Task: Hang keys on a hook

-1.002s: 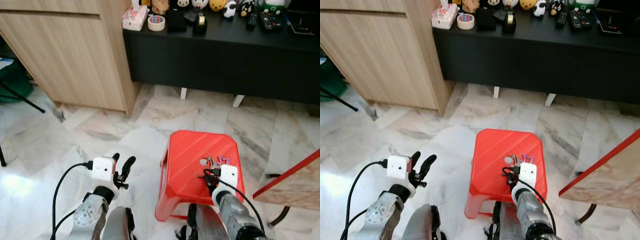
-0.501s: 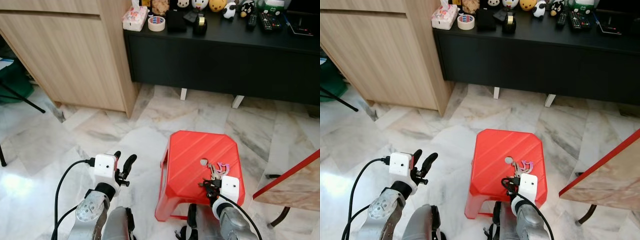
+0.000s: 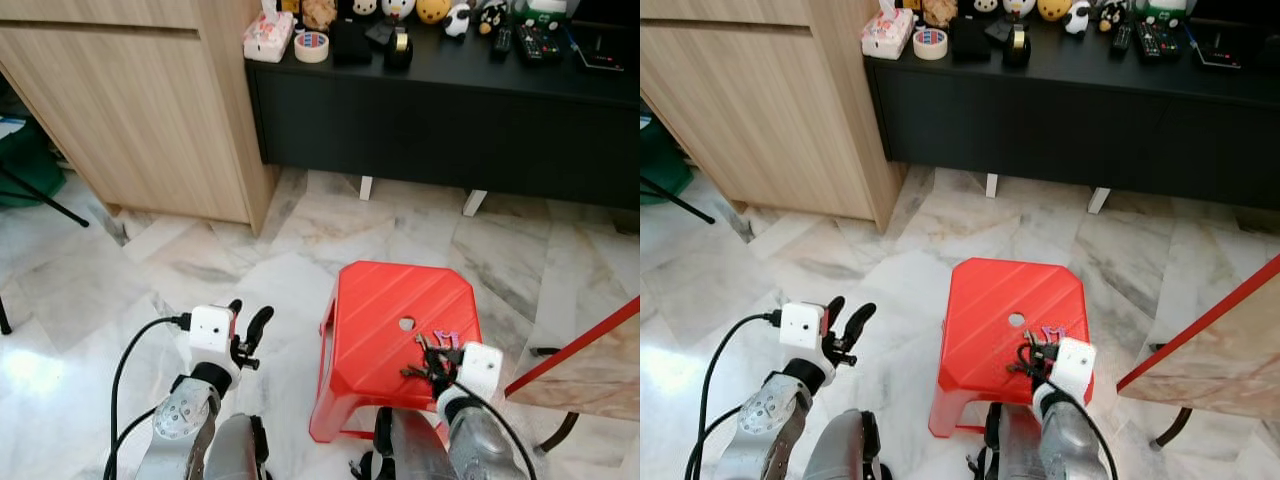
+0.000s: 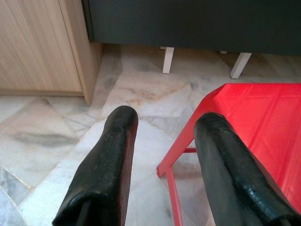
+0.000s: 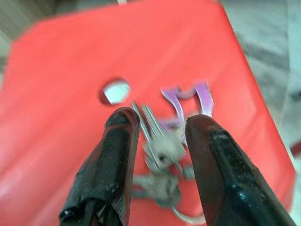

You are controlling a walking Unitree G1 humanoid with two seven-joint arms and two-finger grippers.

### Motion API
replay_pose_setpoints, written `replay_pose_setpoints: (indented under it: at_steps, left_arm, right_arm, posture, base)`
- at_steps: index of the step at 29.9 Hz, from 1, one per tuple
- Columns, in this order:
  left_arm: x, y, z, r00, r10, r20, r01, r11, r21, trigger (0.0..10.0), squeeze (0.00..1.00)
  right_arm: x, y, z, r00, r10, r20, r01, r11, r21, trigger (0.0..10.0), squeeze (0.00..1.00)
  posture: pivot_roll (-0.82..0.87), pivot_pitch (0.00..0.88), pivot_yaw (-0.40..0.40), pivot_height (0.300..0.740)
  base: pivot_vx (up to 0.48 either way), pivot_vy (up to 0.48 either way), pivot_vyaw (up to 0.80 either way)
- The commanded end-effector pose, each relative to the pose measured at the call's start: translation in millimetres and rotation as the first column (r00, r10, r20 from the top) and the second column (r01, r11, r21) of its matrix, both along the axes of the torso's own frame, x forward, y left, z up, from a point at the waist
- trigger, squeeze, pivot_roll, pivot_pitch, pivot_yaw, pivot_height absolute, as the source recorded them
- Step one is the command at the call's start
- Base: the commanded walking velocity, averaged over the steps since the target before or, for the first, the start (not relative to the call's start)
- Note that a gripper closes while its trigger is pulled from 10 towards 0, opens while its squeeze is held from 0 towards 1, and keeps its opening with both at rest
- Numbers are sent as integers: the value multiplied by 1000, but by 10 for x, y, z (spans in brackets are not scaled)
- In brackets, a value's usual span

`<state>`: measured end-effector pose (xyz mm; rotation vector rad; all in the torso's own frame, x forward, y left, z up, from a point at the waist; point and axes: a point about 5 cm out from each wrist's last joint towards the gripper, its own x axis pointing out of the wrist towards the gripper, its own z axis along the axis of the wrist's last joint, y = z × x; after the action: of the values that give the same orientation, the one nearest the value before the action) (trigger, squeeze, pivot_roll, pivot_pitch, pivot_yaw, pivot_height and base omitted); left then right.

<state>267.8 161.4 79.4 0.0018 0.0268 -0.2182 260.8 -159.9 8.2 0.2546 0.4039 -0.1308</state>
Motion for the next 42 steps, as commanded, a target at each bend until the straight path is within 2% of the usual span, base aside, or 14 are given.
replay_pose_setpoints:
  at_steps: [1,8,14,15,18,22,24,28,31,34,35,36,37,42]
  left_arm:
    - [-14,7,-34,1000,-3,-7,3,1000,19,10000,0]
    - [-8,1,-45,1000,-6,-8,6,1000,20,10000,0]
    - [-6,-4,-60,1000,-7,-10,7,1000,20,10000,0]
    - [-5,-2,-61,1000,-7,-10,7,1000,21,10000,0]
    - [-4,2,-63,1000,-5,-10,5,1000,21,10000,0]
    - [-8,15,-70,1000,1,-11,-1,1000,23,10000,0]
    - [-9,16,-70,1000,2,-11,-1,1000,23,10000,0]
    - [-17,30,-78,1000,3,-14,-3,1000,26,10000,0]
    - [-17,37,-79,1000,5,-14,-5,1000,26,10000,0]
    - [-14,38,-77,1000,6,-13,-6,1000,27,10000,0]
    - [-14,40,-77,1000,6,-12,-6,1000,28,10000,0]
    - [-14,41,-77,1000,6,-13,-6,1000,28,10000,0]
    - [-14,43,-76,1000,7,-13,-6,1000,29,10000,0]
    - [-13,64,-72,1000,10,-13,-9,999,32,10000,0]
  right_arm:
    - [-39,34,-12,1000,-10,6,10,999,31,10000,0]
    - [-85,29,5,1000,-25,18,24,999,41,10000,0]
    - [-104,-84,-73,998,-55,-36,56,998,22,10000,8]
    - [-76,-93,-55,998,-56,-25,57,998,38,10000,1000]
    - [-27,-63,-19,1000,-23,-9,23,998,55,10000,1000]
    - [4,21,-74,978,184,-96,-197,970,-145,10000,1000]
    - [11,27,-71,973,210,-100,-224,961,-163,10000,1000]
    - [97,-23,-30,950,278,-141,-308,906,-291,10000,1000]
    - [123,-41,-21,940,298,-167,-338,881,-330,10000,1000]
    - [152,-48,-29,911,351,-215,-409,832,-374,10000,1000]
    - [158,-46,-30,906,361,-222,-421,824,-378,10000,925]
    - [161,-44,-31,902,368,-226,-429,819,-380,10000,925]
    - [169,-43,-29,894,380,-237,-446,807,-388,10000,0]
    - [153,-27,-26,827,469,-310,-561,729,-393,10000,0]
  posture:
    - [65,163,-27,623]
    - [62,161,-27,623]
    - [60,158,-25,623]
    - [60,158,-25,623]
    - [64,156,-27,623]
    - [65,156,-29,623]
    - [67,158,-26,623]
    - [66,158,-27,623]
    - [66,160,-28,623]
    - [68,163,-27,623]
    - [68,163,-27,623]
    - [68,163,-27,623]
    - [68,163,-27,623]
    - [68,166,-26,623]
  base:
    - [0,0,0]
    - [0,0,0]
    - [0,0,0]
    - [0,0,0]
    - [0,0,0]
    - [0,0,0]
    - [0,0,0]
    - [0,0,0]
    - [0,0,0]
    - [0,0,0]
    - [0,0,0]
    - [0,0,0]
    - [0,0,0]
    - [0,0,0]
